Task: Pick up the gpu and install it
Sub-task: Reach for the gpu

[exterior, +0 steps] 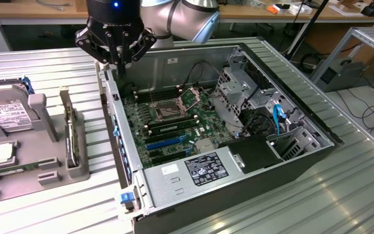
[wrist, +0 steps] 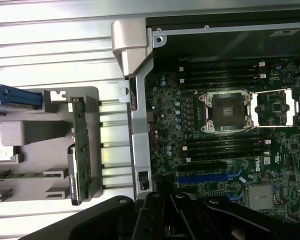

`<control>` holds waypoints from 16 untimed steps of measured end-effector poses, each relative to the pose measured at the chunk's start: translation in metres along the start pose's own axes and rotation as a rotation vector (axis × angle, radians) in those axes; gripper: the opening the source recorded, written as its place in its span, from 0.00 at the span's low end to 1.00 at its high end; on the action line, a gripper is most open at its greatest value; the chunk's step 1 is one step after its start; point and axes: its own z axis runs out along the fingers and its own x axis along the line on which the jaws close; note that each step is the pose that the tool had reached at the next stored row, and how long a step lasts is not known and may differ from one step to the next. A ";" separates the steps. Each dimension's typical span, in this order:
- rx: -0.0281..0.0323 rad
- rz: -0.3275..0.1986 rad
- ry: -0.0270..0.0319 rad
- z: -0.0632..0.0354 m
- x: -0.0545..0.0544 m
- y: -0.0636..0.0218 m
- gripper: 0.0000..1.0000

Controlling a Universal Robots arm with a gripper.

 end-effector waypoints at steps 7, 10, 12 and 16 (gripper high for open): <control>0.0000 0.000 0.0001 -0.0002 0.005 -0.0004 0.11; 0.0000 0.000 0.0001 -0.0002 0.007 -0.0005 0.11; 0.0000 0.000 0.0001 -0.0003 0.008 -0.0006 0.11; 0.0001 0.000 0.0001 -0.0005 0.015 -0.0012 0.11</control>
